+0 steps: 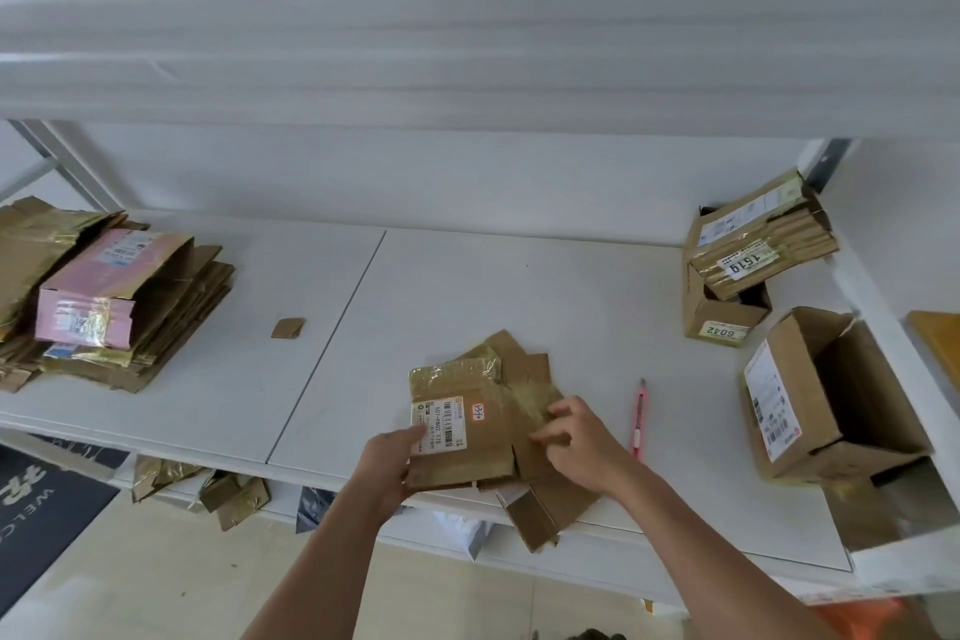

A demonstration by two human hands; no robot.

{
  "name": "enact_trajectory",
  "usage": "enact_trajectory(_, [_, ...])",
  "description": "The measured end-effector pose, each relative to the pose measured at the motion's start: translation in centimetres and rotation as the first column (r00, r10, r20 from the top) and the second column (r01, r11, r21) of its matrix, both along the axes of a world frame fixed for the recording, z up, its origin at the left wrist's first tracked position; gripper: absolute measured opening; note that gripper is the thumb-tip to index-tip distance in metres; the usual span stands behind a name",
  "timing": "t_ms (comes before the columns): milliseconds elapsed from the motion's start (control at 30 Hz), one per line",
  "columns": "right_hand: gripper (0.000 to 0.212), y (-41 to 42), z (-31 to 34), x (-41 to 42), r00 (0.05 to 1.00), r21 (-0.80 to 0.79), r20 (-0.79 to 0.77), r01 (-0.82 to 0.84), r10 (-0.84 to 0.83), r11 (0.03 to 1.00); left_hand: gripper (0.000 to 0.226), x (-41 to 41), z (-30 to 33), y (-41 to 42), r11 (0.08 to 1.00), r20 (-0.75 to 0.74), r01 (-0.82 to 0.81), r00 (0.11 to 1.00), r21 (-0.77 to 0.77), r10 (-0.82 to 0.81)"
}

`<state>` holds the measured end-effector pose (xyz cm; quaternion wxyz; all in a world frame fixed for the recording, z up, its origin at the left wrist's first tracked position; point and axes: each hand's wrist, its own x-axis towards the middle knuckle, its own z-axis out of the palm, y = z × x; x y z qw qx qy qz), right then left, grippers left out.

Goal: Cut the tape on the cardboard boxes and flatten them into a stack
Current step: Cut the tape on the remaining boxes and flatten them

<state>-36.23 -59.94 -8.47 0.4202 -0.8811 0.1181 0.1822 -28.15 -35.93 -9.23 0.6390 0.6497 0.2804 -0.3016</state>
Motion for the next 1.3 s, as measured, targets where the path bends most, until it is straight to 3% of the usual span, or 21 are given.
enact_trajectory(67, [0.023,0.2,-0.4,0.2,0.998,-0.075,0.062,-0.014,0.019,0.997,0.034,0.1,-1.2,-0.3,0.982,0.064,0.057,0.996,0.182,-0.069])
enact_trajectory(133, [0.04,0.7,-0.9,0.3,0.991,-0.226,0.108,-0.054,0.08,0.973,0.034,0.1,-1.3,-0.7,0.941,0.112,0.13,0.979,0.312,-0.172])
enact_trajectory(200, [0.057,1.3,-1.7,0.3,0.991,-0.435,0.066,-0.078,0.119,0.897,0.026,-0.1,-1.3,-1.1,0.904,0.128,0.176,0.962,0.389,-0.242])
enact_trajectory(267, [0.063,2.2,-2.7,0.2,0.989,-0.54,0.015,-0.115,0.146,0.834,0.024,-0.4,-1.8,-1.2,0.875,0.127,0.187,0.955,0.446,-0.269])
enact_trajectory(433, [0.095,3.4,-5.3,-0.2,0.982,-0.514,-0.083,-0.186,0.168,0.838,0.025,-1.2,-2.7,-1.2,0.855,0.141,0.173,0.951,0.489,-0.274])
enact_trajectory(533, [0.065,3.3,-5.6,0.3,0.976,-0.494,-0.158,-0.21,0.151,0.844,0.025,-1.5,-2.6,-1.8,0.853,0.151,0.163,0.951,0.496,-0.269])
enact_trajectory(633, [0.069,2.8,-5.7,0.6,0.974,-0.456,-0.152,-0.219,0.167,0.863,0.025,-1.5,-2.6,-1.9,0.9,0.148,0.143,0.964,0.412,-0.221])
enact_trajectory(667, [0.073,2.6,-5.8,0.5,0.982,-0.417,-0.105,-0.185,0.155,0.89,0.024,-1.5,-2.4,-1.8,0.921,0.149,0.122,0.971,0.37,-0.189])
enact_trajectory(733, [0.085,2.6,-6.1,-0.3,0.992,-0.231,0.12,0.069,-0.041,0.971,0.023,-1.3,-1.7,-1.4,0.938,0.173,0.087,0.973,0.335,-0.152])
enact_trajectory(800, [0.094,2.7,-6.3,-1.5,0.942,-0.088,0.235,0.266,-0.24,0.96,0.023,-0.6,-1.0,-0.5,0.942,0.21,0.053,0.969,0.33,-0.128])
enact_trajectory(900, [0.088,3.1,-6.7,-2.9,0.962,-0.19,0.224,0.198,-0.154,0.962,0.027,0.8,0.4,2.1,0.925,0.257,0.06,0.952,0.374,-0.166])
enact_trajectory(1067, [0.057,2.1,-5.7,-1.5,0.976,-0.118,0.212,0.067,-0.041,0.991,0.031,4.2,2.0,8.0,0.93,0.334,0.11,0.913,0.352,-0.234])
enact_trajectory(1200, [0.042,2.1,-7.2,-0.1,0.963,-0.225,0.255,-0.031,0.089,0.974,0.037,6.0,2.4,10.9,0.992,0.35,-0.065,0.937,0.112,0.021])
enact_trajectory(1233, [0.042,2.3,-7.8,0.1,0.959,-0.258,0.262,-0.035,0.105,0.965,0.037,6.8,2.6,11.3,0.99,0.358,-0.106,0.931,0.096,0.065])
enact_trajectory(1300, [0.042,2.5,-8.6,0.5,0.96,-0.269,0.271,0.0,0.075,0.963,0.039,7.7,3.0,11.5,0.977,0.365,-0.061,0.931,0.202,-0.018])
